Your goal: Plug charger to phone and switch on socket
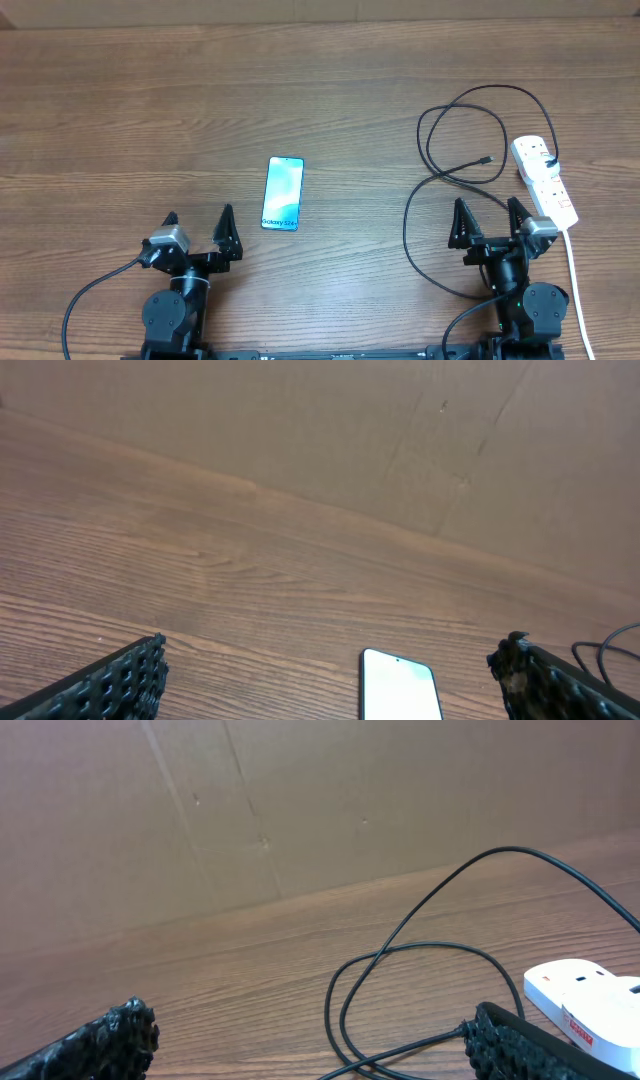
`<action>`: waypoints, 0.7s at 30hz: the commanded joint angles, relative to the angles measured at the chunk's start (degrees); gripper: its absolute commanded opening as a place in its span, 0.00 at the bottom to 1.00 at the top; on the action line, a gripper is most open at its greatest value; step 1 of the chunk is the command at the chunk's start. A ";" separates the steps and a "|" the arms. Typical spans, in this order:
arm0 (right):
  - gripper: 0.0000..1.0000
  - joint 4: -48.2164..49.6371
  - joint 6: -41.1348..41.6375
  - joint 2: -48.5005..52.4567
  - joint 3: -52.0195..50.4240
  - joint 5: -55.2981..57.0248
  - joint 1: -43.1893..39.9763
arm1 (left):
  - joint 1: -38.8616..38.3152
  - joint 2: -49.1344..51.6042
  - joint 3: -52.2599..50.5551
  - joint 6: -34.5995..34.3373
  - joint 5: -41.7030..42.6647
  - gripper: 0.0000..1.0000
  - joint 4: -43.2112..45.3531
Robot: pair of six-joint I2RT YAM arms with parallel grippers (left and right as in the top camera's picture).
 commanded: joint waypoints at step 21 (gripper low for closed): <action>1.00 0.22 -0.26 -0.57 -0.59 0.55 0.28 | -0.13 -0.50 -0.35 0.87 0.46 1.00 0.35</action>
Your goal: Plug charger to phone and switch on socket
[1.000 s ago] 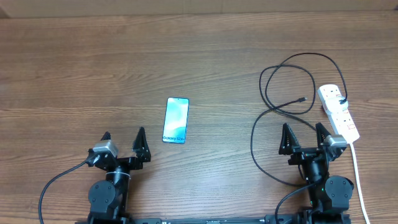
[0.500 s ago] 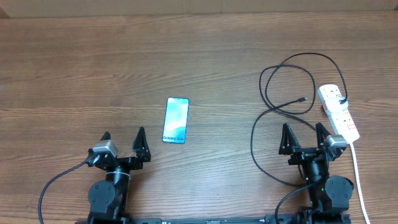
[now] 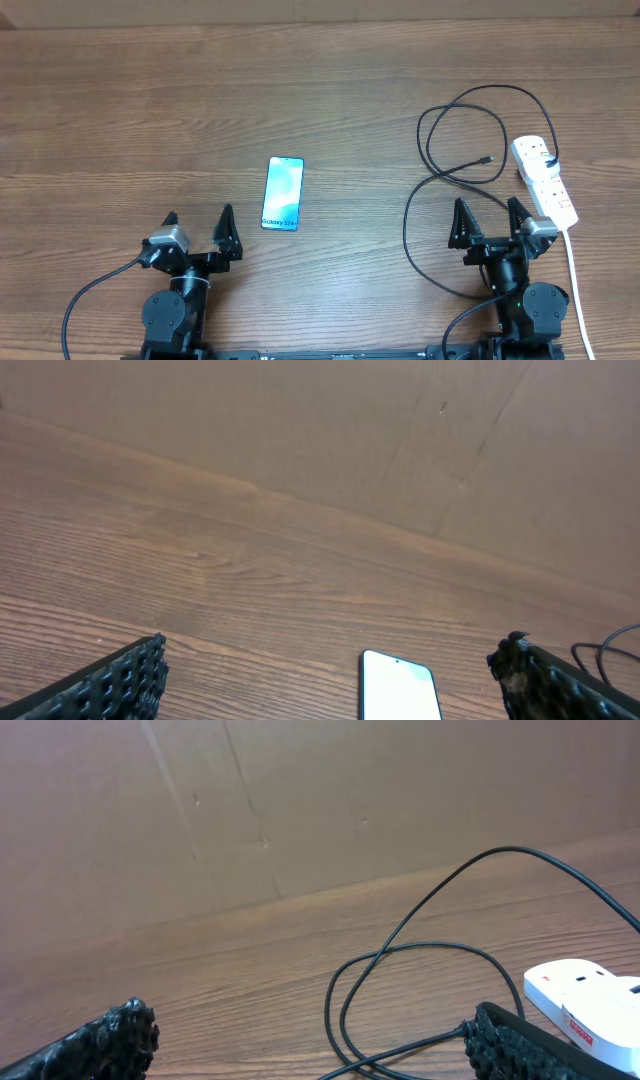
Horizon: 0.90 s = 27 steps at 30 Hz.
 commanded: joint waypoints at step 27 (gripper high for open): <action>1.00 0.24 -0.28 -0.57 -0.59 0.55 0.26 | -0.13 4.35 7.96 6.93 6.23 1.00 -10.73</action>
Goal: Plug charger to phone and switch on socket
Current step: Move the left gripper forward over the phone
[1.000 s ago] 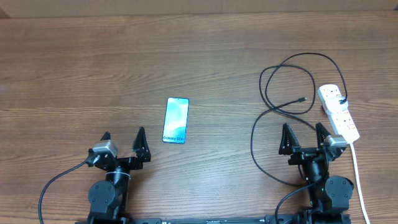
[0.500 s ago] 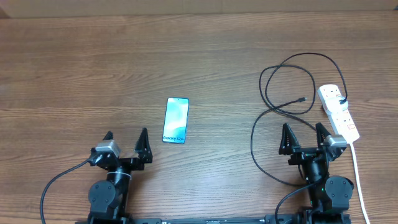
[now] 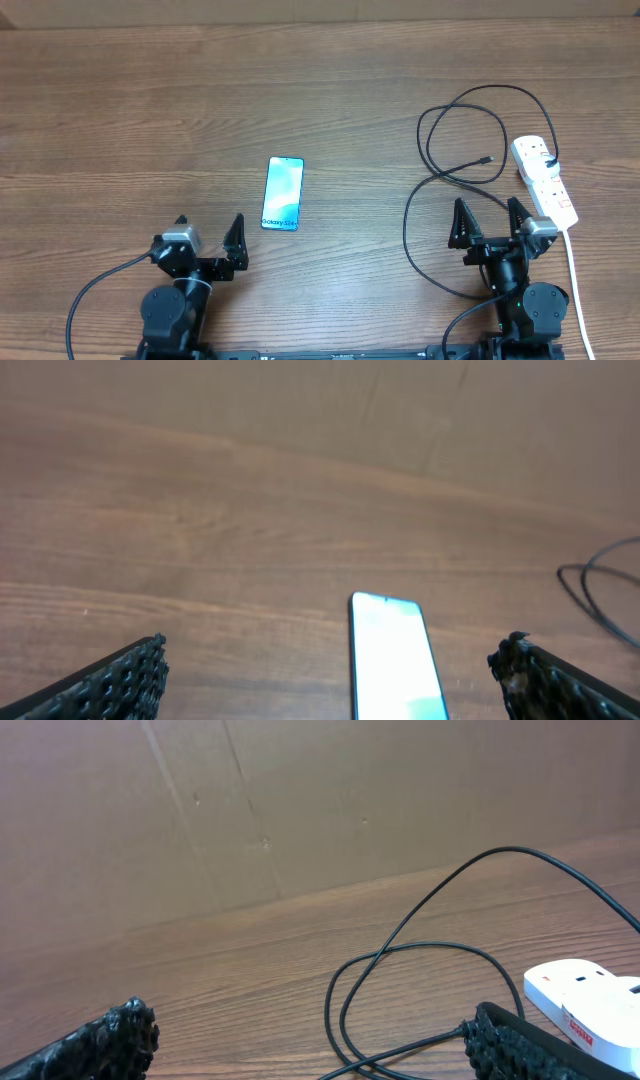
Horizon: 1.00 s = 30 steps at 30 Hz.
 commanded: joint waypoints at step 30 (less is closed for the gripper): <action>1.00 0.22 -0.26 -0.57 -0.59 0.55 0.26 | -8.68 67.14 68.81 4.28 -0.72 1.00 -35.21</action>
